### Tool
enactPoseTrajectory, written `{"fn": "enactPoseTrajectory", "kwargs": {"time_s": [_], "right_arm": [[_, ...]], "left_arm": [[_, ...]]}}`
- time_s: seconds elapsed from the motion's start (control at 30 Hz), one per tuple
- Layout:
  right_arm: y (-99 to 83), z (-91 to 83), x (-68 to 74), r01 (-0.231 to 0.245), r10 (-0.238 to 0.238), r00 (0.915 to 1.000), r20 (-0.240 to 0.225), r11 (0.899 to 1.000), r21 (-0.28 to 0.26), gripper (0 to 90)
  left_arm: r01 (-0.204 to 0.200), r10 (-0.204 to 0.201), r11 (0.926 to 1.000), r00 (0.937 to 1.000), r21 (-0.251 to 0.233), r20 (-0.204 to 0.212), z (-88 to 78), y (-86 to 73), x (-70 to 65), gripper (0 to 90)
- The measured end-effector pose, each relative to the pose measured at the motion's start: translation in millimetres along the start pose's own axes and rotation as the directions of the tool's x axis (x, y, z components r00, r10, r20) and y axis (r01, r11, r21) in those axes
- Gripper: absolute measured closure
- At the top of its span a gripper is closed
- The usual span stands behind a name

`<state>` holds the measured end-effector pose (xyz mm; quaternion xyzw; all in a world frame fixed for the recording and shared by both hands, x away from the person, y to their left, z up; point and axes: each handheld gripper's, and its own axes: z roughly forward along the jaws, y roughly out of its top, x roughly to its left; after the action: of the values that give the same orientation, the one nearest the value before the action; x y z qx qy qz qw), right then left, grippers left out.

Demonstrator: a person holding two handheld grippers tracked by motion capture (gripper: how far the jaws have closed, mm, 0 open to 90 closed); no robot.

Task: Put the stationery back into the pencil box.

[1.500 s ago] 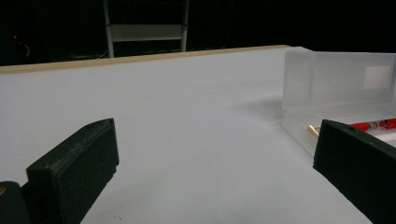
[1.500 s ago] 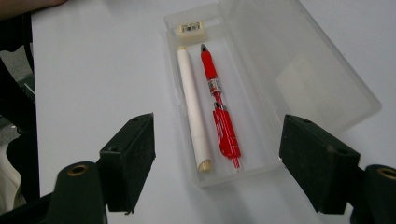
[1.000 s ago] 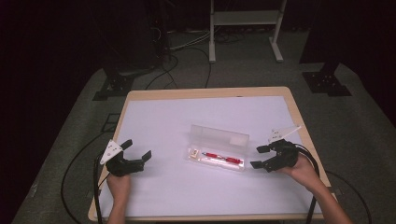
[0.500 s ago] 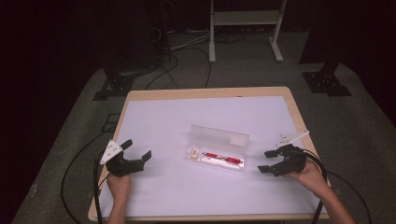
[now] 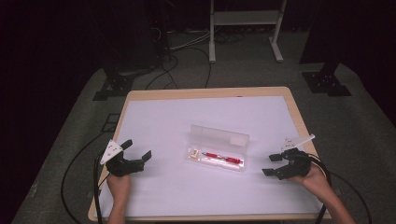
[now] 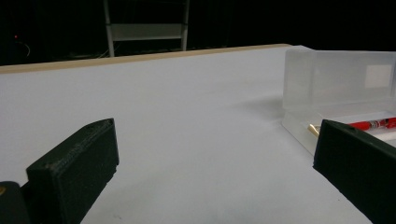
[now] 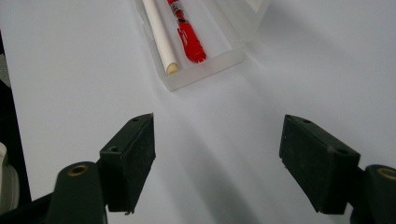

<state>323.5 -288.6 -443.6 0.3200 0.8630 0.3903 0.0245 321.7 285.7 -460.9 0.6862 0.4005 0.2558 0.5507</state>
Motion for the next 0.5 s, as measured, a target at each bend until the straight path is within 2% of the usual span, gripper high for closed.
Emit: {"fn": "enactPoseTrajectory", "kwargs": {"time_s": [0.37, 0.5], "right_arm": [[-19.6, -5.2, -1.2, -0.041, 0.041, 0.9991, 0.009, 0.999, -0.01, 26.0], [-28.5, -5.0, 0.8, -0.051, 0.051, 0.9986, 0.01, 0.998, -0.028, 26.0]], "left_arm": [[0.001, -0.001, 1.0, 1.0, -0.001, -0.001, 0.0, 0.0, -0.3, 0.0], [0.003, -0.003, 1.0, 1.0, 0.001, -0.003, 0.0, 0.1, 0.0, 0.0]]}}
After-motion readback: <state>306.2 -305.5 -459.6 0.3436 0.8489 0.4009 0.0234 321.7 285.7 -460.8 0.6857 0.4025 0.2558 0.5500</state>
